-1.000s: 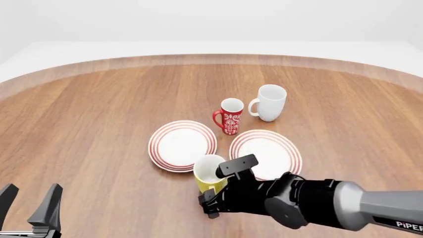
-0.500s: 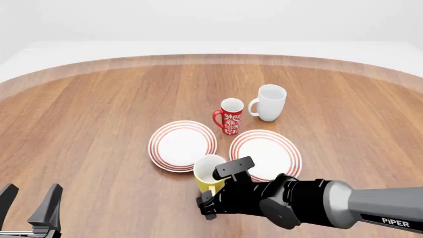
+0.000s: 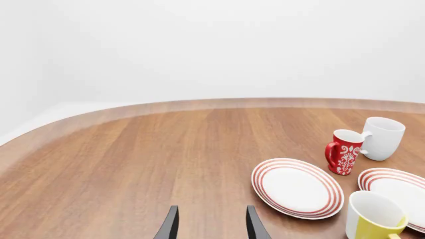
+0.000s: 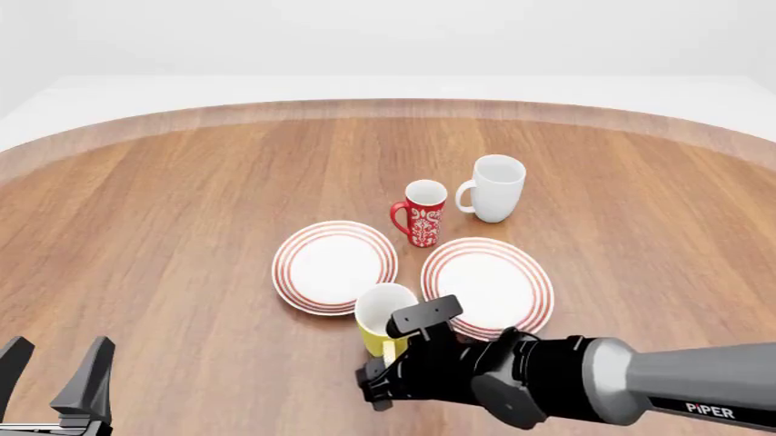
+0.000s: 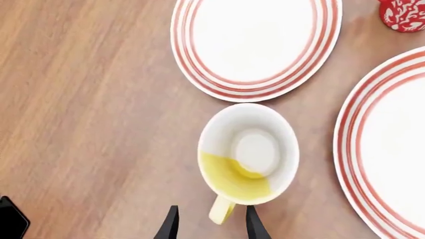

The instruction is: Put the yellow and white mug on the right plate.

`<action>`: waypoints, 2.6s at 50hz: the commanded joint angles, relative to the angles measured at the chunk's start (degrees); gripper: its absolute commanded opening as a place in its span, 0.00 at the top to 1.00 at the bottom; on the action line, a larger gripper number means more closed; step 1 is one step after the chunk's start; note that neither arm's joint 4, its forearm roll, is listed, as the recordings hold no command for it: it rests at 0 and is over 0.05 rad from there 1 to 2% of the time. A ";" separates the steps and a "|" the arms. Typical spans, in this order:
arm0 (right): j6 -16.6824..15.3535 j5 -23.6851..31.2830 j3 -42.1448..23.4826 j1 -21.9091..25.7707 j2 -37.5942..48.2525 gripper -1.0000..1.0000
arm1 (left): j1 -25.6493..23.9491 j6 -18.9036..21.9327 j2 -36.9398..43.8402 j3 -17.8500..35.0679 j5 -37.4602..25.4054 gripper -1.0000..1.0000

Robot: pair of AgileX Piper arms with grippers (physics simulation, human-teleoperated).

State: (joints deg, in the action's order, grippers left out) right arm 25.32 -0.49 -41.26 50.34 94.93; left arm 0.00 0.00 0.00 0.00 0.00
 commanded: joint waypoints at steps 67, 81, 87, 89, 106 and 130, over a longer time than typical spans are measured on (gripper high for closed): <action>-3.92 6.66 -3.33 -1.24 -7.19 1.00 | 0.00 0.00 0.00 0.00 0.00 0.00; -6.23 9.90 -7.37 -2.63 -10.05 1.00 | 0.00 0.00 0.00 0.00 0.00 0.00; -6.78 10.31 -8.45 -3.07 -10.63 1.00 | 0.00 0.00 0.00 0.00 0.00 0.00; -7.54 10.98 -9.09 -3.89 -11.55 1.00 | 0.00 0.00 0.00 0.00 0.00 0.00; -9.16 10.81 -9.06 -5.58 -14.03 1.00 | 0.00 0.00 0.00 0.00 0.00 0.00; -10.16 10.38 -8.46 -6.66 -13.03 1.00 | 0.00 0.00 0.00 0.00 0.00 0.00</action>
State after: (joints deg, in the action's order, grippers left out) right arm 15.44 10.24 -49.93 44.54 81.48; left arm 0.00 0.00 0.00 0.00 0.00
